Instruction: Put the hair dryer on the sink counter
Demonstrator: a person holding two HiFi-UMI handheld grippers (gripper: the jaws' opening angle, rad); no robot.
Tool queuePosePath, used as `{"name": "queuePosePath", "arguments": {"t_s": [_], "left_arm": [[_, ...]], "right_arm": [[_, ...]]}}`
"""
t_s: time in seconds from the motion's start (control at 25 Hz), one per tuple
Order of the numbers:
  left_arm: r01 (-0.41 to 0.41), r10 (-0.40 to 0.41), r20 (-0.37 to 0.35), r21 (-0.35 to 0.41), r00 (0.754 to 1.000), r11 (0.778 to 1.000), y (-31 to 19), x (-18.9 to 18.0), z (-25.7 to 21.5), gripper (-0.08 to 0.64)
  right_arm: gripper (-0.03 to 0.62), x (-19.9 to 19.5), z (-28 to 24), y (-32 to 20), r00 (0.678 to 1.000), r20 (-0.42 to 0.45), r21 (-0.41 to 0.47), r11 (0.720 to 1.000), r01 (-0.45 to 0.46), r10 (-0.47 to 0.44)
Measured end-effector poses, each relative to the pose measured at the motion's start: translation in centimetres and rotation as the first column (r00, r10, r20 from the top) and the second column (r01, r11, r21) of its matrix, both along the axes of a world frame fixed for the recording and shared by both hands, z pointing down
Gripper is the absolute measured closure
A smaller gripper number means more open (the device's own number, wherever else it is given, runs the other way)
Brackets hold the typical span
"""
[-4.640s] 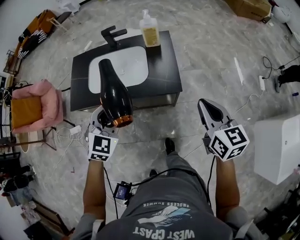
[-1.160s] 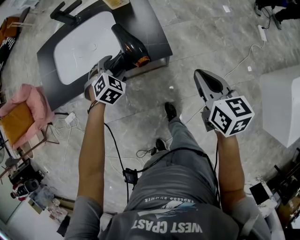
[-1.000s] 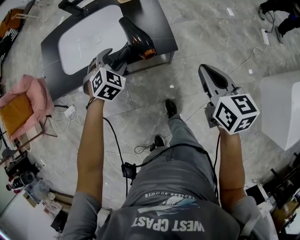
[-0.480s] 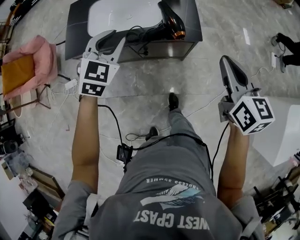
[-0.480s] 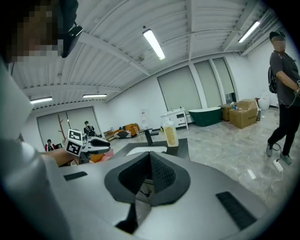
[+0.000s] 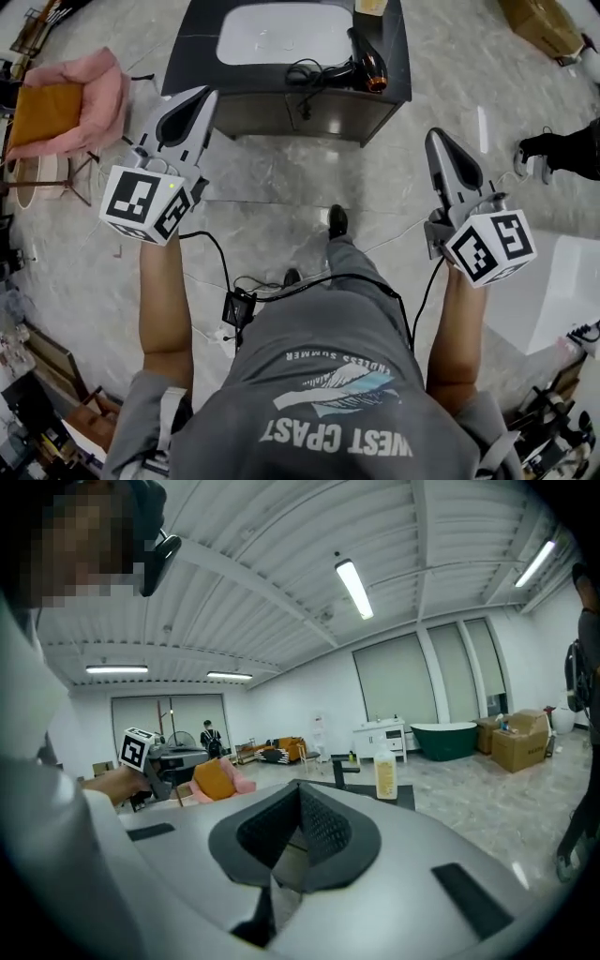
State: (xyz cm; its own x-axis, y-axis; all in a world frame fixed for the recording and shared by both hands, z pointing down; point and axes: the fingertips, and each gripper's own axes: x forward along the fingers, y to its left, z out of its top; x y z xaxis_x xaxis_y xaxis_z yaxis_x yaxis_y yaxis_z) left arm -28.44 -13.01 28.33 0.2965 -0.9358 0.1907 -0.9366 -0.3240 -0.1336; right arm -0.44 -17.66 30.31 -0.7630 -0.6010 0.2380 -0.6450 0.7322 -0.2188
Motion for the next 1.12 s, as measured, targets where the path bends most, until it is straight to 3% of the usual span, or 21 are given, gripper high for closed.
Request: {"name": "queuePosePath", "arguments": {"t_s": [0.24,0.4,0.72,1.12], "left_arm": [[0.03,-0.03,-0.003,0.113,1.0,0.993,8.1,-1.1,-5.8,0.543],[0.044,-0.044,-0.002,0.153,0.999,0.987,12.9,-1.0,-8.1,0.543],[0.037,-0.028,-0.068,0.146,0.997,0.989,18.6,0.1,-7.2,0.543],[-0.022,0.03,-0.055,0.135,0.998,0.991,19.7,1.4,-6.5,0.543]], "right_arm": [[0.566,-2.6,-5.1,5.5,0.998,-0.001,0.116,0.991,0.065,-0.066],[0.566,-3.7,-7.2,9.2,0.993,0.009,0.146,0.983,0.111,-0.114],[0.566,-4.6,-8.5,15.2,0.987,-0.008,0.173,0.972,0.16,-0.161],[0.566,-3.2,-7.8,17.1,0.993,-0.002,0.16,0.98,0.116,-0.117]]}}
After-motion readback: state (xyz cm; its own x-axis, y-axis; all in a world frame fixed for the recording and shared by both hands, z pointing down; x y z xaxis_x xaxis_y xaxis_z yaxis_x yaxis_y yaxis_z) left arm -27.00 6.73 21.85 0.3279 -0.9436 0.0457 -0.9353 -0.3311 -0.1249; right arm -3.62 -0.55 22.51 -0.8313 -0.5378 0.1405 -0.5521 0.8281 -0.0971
